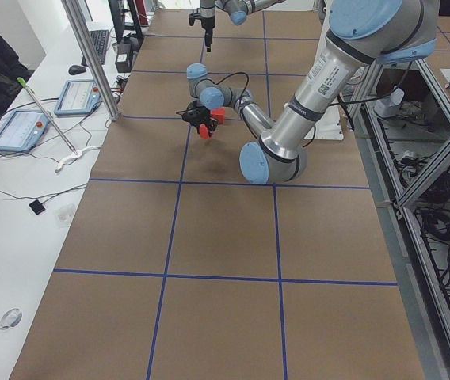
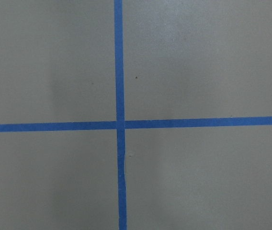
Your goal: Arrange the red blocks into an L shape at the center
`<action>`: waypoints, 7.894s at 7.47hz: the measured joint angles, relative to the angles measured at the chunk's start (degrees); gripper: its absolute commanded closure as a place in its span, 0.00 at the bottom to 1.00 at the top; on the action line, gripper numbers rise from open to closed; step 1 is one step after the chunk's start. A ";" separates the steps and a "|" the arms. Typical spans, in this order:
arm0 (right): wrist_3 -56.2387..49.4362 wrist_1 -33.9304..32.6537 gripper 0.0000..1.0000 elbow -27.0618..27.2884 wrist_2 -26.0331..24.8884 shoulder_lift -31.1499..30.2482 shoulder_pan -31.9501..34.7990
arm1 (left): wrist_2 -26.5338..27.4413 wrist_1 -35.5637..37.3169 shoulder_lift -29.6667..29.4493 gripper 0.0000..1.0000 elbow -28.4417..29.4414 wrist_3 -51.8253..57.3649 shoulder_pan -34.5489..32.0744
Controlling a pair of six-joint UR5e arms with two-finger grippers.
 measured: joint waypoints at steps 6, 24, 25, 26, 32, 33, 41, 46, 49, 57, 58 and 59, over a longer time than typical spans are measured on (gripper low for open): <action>0.08 -0.08 0.00 -0.30 0.09 -0.04 0.00 | 0.52 -5.52 -5.36 1.00 6.21 -13.15 1.83; 0.07 -0.03 0.00 0.47 0.18 -0.66 0.09 | 0.53 -5.78 -7.50 1.00 10.05 -8.05 2.45; 0.04 -0.01 0.00 0.49 0.18 -0.66 0.09 | 0.53 -5.78 -7.50 1.00 10.12 -8.04 2.48; 0.02 -0.02 0.00 0.50 0.17 -0.66 0.09 | 0.53 -5.78 -7.50 1.00 10.16 -8.05 2.50; 0.03 -0.02 0.00 0.52 0.18 -0.66 0.09 | 0.59 -5.87 -7.76 1.00 10.69 -8.07 2.51; 0.03 -0.01 0.00 0.56 0.18 -0.66 0.09 | 0.61 -5.87 -7.76 1.00 10.78 -8.09 2.53; 0.06 -0.01 0.00 0.52 0.17 -0.66 0.09 | 0.72 -6.10 -8.34 1.00 11.61 -8.44 2.68; 0.08 -0.05 0.00 0.55 0.17 -0.66 0.04 | 1.02 -6.22 -8.81 1.00 12.43 -8.46 2.74; 0.07 -0.05 0.00 0.54 0.20 -0.66 0.05 | 1.06 -6.20 -8.77 0.00 12.49 -8.35 2.84; 0.08 -0.08 0.00 0.37 0.26 -0.66 0.00 | 0.73 -5.43 -7.89 0.00 8.21 -7.96 2.15; 0.04 -0.07 0.00 0.32 0.25 -0.66 0.00 | 0.39 -5.10 -5.90 0.00 4.95 -7.69 1.84; 0.02 -0.03 0.00 0.32 0.21 -0.66 0.02 | -0.43 -4.19 -2.66 0.00 0.41 -5.87 1.43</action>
